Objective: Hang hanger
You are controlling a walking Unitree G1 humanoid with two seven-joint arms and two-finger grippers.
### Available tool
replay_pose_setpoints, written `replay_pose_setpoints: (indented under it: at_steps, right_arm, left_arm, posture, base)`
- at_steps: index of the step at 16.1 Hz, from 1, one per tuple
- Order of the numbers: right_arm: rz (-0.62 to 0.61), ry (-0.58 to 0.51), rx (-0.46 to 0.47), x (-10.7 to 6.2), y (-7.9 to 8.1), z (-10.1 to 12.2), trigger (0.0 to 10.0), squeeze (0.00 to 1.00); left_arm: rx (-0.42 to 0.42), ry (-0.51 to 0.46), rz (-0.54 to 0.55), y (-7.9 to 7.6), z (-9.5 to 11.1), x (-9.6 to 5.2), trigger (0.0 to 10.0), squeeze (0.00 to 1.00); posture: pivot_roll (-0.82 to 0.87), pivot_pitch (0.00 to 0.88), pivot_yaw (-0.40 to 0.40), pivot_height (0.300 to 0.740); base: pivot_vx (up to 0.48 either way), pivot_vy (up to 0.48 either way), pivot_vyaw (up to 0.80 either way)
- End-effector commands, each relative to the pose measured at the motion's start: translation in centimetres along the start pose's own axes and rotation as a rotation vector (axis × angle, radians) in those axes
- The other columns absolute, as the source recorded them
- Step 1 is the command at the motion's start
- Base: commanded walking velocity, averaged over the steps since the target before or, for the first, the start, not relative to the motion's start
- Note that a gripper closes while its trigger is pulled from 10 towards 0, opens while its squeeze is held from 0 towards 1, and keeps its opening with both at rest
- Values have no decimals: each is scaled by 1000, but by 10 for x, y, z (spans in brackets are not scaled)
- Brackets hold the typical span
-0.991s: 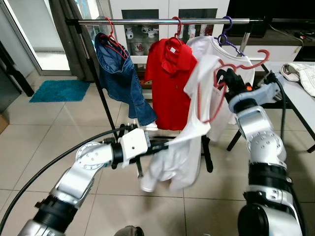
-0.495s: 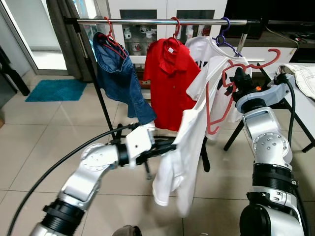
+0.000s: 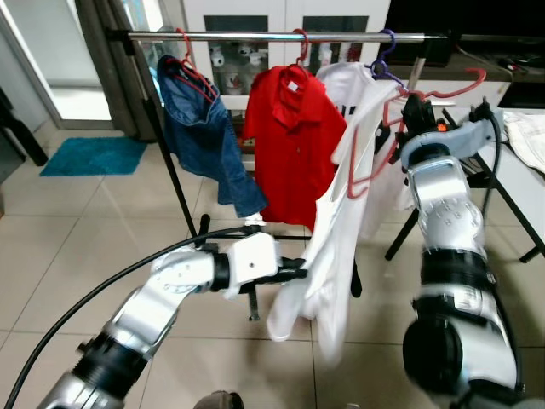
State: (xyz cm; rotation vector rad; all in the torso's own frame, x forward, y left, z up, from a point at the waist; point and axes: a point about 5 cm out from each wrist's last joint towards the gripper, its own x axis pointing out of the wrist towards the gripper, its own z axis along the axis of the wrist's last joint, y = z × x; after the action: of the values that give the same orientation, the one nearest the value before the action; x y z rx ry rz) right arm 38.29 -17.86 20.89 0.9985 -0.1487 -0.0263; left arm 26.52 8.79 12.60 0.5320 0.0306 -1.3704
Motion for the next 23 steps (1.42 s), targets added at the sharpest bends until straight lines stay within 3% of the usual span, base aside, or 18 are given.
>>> replay_pose_setpoints:
  at_steps: [1, 6, 11, 15, 17, 20, 23]
  right_arm:
    - [0, -48, -33, 5, 2, 8, 10000, 0]
    - [-52, -42, -172, 11, -11, -1, 10000, 0]
    - [-64, -20, -264, 10, -18, -13, 10000, 0]
    - [-46, 42, -335, 1, -26, -34, 10000, 0]
    - [-24, 113, -375, -10, -34, -51, 10000, 0]
    - [-26, 139, -385, -14, -38, -57, 10000, 0]
    - [-21, 131, -369, -14, -36, -55, 10000, 0]
  left_arm:
    - [36, 2, -45, -1, 5, 5, 0, 0]
    - [142, -55, -88, 1, 30, 16, 0, 0]
    - [204, -77, -78, 9, 46, 15, 0, 0]
    - [258, -65, -56, 18, 54, 13, 0, 0]
    - [307, -56, -10, 30, 61, 9, 0, 0]
    - [354, -63, 14, 40, 72, 7, 0, 0]
    - [324, -37, -1, 40, 67, 7, 0, 0]
  posture:
    - [-81, 0, 25, 740]
    - [-79, 0, 22, 740]
    - [-77, 0, 17, 740]
    - [-77, 0, 17, 740]
    - [-74, 0, 10, 740]
    - [-77, 0, 12, 740]
    - [-76, 0, 13, 740]
  base:
    - [0, 0, 0]
    - [0, 0, 0]
    - [0, 0, 0]
    - [0, 0, 0]
    - [0, 0, 0]
    - [0, 0, 0]
    - [0, 0, 0]
